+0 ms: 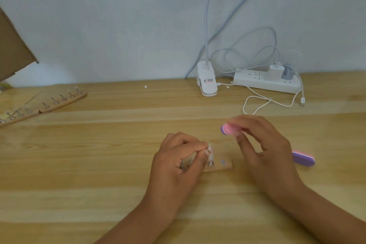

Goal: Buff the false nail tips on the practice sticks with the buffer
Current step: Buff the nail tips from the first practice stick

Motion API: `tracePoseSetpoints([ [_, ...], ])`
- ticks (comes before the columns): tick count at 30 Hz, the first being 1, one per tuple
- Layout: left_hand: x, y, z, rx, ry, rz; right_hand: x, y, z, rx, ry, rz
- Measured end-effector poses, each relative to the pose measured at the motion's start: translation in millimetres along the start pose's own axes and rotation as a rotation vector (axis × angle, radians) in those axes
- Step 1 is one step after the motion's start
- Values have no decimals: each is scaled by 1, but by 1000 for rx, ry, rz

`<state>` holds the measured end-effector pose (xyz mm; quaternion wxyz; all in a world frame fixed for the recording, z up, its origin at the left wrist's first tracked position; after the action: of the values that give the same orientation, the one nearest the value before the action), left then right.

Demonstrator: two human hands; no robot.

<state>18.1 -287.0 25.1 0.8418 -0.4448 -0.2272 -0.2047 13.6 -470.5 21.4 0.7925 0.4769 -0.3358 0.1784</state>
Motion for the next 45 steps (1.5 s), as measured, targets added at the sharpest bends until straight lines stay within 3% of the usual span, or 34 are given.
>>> tracePoseSetpoints([
  [3,1,1,-1,-12,16,27,-4,12,-1,69,-22,86],
  [7,1,-2,-1,-14,60,24,-15,26,-16,80,149,297],
  [21,0,1,-1,10,53,6,-20,25,-21,67,237,316],
  [26,-1,3,-1,-46,25,49,0,6,2,-16,2,109],
  [28,-1,5,-3,-70,38,76,-4,13,-1,2,-3,166],
  [31,0,3,-3,-82,53,54,-17,22,-14,67,127,294],
  [38,1,0,-1,-44,50,-15,-22,28,-20,102,250,399],
  [42,1,1,0,-38,34,-7,-10,16,-10,56,131,269],
  [45,1,0,0,-85,32,5,-16,23,-16,54,169,338],
])
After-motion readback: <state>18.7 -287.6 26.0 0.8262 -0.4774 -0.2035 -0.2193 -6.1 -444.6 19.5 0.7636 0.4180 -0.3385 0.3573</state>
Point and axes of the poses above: each hand's wrist, its own x-axis towards the middle knuckle, its own z-axis out of the back of the hand, y = z × x, the point moved 5 cm from there along x, towards the middle knuckle, and after that the axes turned 10 degrees about x, right-handed, at the moved point
